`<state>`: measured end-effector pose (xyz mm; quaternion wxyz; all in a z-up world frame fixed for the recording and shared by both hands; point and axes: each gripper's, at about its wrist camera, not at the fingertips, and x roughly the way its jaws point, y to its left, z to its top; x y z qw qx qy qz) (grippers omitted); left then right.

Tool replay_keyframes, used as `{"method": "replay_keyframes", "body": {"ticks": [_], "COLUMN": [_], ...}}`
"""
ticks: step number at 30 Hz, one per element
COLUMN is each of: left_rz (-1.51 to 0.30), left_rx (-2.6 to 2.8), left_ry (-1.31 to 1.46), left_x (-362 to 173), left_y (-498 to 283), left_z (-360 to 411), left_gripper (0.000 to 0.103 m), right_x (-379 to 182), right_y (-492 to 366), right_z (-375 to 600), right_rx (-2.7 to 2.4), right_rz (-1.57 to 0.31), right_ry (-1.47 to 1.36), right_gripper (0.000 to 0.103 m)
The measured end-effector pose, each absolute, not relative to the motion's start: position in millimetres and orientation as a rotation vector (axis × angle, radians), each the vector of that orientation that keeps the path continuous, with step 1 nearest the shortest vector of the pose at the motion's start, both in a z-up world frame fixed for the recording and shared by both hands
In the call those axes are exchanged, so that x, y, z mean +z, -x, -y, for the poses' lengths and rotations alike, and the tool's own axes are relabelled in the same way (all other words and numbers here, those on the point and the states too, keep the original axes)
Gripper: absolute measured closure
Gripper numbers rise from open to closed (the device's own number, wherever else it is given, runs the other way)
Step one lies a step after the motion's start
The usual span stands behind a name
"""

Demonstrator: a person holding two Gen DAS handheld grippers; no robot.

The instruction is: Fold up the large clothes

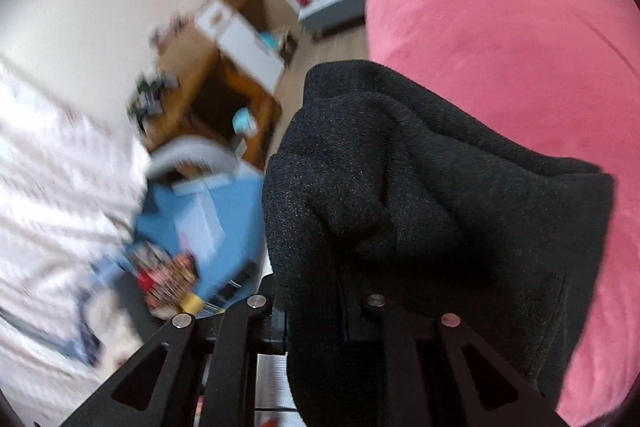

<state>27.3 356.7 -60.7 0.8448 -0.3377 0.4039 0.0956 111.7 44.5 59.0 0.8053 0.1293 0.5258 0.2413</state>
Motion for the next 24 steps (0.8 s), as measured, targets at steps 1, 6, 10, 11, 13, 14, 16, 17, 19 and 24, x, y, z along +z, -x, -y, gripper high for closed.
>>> {"method": "replay_keyframes", "body": {"ticks": [1, 6, 10, 11, 13, 14, 16, 17, 19, 24], "left_rz": [-0.857, -0.893, -0.884, -0.874, -0.861, -0.866, -0.892, -0.904, -0.918, -0.938], "left_rx": [0.205, 0.158, 0.032, -0.005, -0.078, -0.105, -0.109, -0.094, -0.061, -0.040], "left_ry": [0.725, 0.749, 0.719, 0.719, 0.709, 0.680, 0.554, 0.474, 0.321, 0.103], "left_x": [-66, -79, -72, -70, -63, -60, -55, -55, -58, -77], "left_y": [-22, -25, -29, -30, -33, -35, -41, -45, -51, -51], "left_z": [-360, -362, -342, -338, -325, -315, -295, -284, -262, -243], "left_gripper": [0.034, 0.034, 0.035, 0.035, 0.035, 0.035, 0.035, 0.036, 0.035, 0.028], "right_x": [44, 18, 34, 39, 42, 41, 35, 31, 20, -21], "right_y": [-116, -109, -102, -101, -95, -91, -87, -83, -74, -42], "right_z": [-51, -40, 7, 20, 57, 71, 92, 97, 101, 89], "right_rx": [0.543, 0.708, 0.701, 0.671, 0.599, 0.575, 0.522, 0.504, 0.479, 0.505], "right_rz": [-1.157, -1.207, -1.089, -1.058, -0.998, -0.986, -0.999, -1.006, -1.026, -1.088], "right_ry": [-0.283, -0.491, -0.517, -0.512, -0.504, -0.499, -0.452, -0.418, -0.311, 0.016], "right_gripper": [0.073, 0.066, 0.066, 0.066, 0.066, 0.065, 0.065, 0.065, 0.065, 0.066]}}
